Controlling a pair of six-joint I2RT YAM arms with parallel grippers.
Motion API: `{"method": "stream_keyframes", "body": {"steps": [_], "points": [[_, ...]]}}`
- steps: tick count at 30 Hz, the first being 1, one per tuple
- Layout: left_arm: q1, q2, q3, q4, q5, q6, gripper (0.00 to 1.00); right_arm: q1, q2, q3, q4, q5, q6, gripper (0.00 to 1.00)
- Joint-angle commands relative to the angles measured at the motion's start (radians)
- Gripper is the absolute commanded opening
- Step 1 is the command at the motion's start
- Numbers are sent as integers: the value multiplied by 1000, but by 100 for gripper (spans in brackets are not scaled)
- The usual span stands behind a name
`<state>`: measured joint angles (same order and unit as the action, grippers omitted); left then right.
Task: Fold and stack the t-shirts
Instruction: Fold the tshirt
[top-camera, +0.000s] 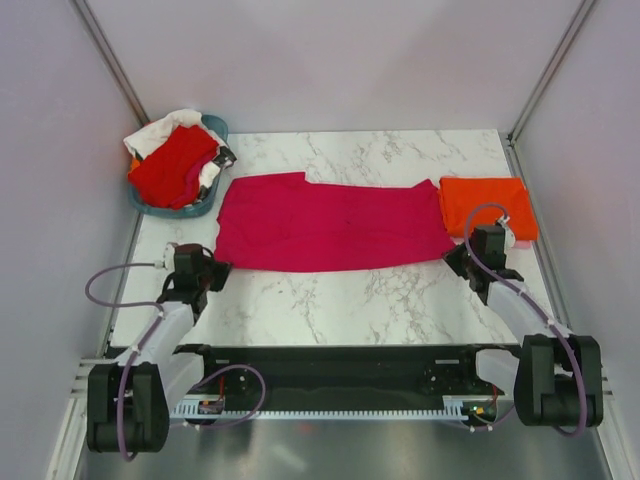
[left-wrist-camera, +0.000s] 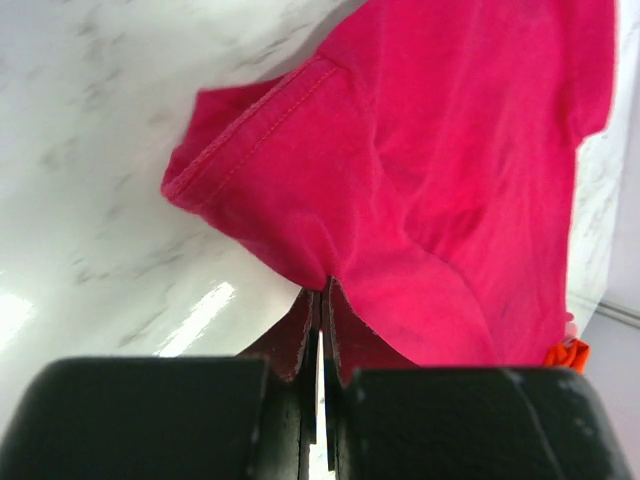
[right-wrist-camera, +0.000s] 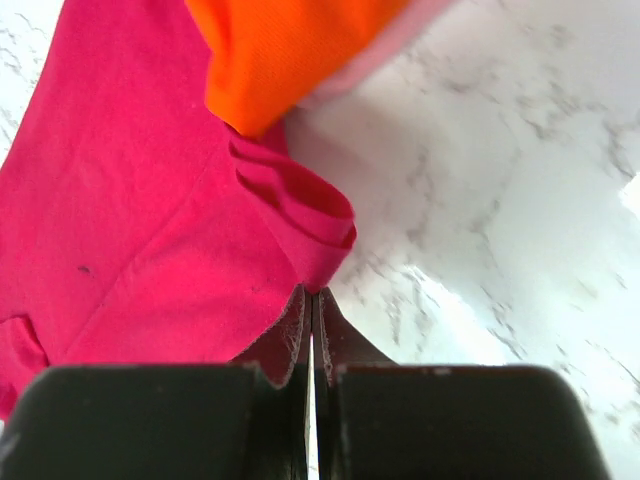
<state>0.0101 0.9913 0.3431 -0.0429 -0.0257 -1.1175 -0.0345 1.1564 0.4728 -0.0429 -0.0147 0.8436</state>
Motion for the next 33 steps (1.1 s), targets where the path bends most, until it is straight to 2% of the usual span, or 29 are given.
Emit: {"method": "stream_keyframes", "body": {"steps": [1,3,5,6,7,9,10,12,13,14,15,17,21,26,29,31,33], "points": [[5,-72,-58,-70,-51,-53,4,2,-93,-48,-97,81,-26,0],[5,-133,-91,-115,-80,-57,4,2,-154,-71,-132,90,-12,4],[5,-181,-108,-168,-120,-68,5,2,-197,-100,-159,84,-2,17],[5,-228,-119,-190,-134,-73,8,2,-245,-105,-169,81,5,29],[5,-256,-122,-204,-141,-71,12,5,-273,-112,-179,93,5,36],[5,-299,-109,-257,-163,-55,26,10,-354,-108,-207,110,-3,52],[5,-342,-98,-273,-169,-42,41,15,-375,-91,-212,126,-29,55],[4,-368,-51,-314,-190,14,57,19,-397,-45,-222,140,-63,57],[4,-381,-27,-327,-195,40,68,21,-388,-25,-221,139,-102,56],[4,-376,-3,-333,-203,73,73,22,-374,-4,-212,115,-124,56],[5,-373,51,-341,-215,115,86,25,-330,21,-210,105,-138,52],[5,-344,121,-356,-247,154,90,27,-276,85,-178,55,-176,50],[4,-238,220,-279,-208,267,89,102,-85,226,-130,16,-212,45],[2,-67,330,-125,-29,375,82,182,113,377,-109,-51,-241,45],[2,35,378,-71,21,407,82,208,235,480,-130,-25,-265,44],[2,99,382,-17,46,421,81,208,308,538,-132,8,-281,41],[-22,153,396,36,41,413,81,208,385,584,-156,48,-300,31]]}}
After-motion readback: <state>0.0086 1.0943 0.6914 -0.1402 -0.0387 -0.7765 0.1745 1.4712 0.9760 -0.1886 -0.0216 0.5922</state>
